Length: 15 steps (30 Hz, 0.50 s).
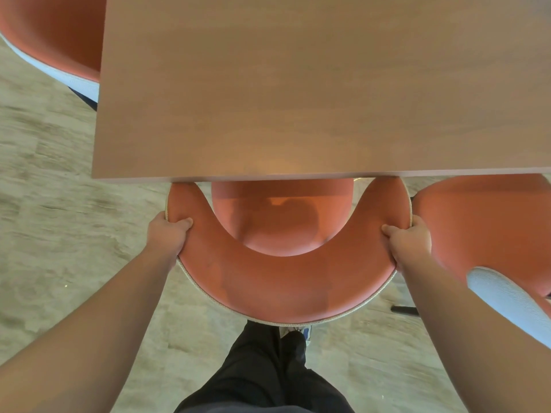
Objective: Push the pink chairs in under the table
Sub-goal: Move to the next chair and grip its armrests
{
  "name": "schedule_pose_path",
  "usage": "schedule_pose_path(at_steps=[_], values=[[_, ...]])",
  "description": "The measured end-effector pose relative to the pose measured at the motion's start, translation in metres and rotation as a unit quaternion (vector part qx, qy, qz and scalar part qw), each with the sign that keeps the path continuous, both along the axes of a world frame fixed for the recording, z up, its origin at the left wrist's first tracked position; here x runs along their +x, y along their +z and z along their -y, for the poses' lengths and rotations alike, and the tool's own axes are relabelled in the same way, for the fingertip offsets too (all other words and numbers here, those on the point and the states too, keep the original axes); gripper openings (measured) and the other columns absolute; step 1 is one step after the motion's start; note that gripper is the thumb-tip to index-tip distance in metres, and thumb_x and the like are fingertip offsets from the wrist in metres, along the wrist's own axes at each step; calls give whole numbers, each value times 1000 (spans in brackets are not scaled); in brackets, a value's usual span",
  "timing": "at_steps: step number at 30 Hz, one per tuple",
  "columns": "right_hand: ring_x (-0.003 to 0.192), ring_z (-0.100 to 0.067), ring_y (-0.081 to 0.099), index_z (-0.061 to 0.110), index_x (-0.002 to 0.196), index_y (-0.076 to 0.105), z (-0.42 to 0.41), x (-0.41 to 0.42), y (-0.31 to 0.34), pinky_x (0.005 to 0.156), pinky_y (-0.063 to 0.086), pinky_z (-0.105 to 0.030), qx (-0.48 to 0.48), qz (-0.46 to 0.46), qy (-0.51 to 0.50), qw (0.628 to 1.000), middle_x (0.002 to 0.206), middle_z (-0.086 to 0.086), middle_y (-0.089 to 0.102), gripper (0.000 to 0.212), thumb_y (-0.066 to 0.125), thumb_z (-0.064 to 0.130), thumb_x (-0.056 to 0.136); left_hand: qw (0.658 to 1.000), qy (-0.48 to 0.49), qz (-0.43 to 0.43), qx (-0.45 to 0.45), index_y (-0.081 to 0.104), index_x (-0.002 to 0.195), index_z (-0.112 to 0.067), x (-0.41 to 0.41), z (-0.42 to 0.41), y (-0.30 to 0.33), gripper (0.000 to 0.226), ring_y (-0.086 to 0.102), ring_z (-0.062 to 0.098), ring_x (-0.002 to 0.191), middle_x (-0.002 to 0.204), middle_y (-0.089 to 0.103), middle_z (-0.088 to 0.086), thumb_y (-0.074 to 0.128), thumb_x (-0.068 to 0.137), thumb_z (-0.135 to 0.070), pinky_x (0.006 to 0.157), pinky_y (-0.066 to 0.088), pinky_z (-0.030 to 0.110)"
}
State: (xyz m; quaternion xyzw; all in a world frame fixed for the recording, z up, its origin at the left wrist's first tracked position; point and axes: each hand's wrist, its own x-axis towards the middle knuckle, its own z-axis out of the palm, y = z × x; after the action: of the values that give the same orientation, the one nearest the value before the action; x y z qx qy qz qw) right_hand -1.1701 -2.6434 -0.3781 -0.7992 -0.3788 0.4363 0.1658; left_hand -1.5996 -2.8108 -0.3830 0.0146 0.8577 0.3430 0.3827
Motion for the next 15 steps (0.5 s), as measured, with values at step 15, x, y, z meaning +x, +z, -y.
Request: schedule_pose_path(at_steps=[15], values=[[80,-19,65,25,104,56,-22,5,-10,75,52,-40,-16,10,17,1000,92,4,67,35,80,26,79,1000,-1,-11,-23,61,109,-16,5,-15,-7,28,65,27,86,93,65,0,77,87,-22,80,54,42]])
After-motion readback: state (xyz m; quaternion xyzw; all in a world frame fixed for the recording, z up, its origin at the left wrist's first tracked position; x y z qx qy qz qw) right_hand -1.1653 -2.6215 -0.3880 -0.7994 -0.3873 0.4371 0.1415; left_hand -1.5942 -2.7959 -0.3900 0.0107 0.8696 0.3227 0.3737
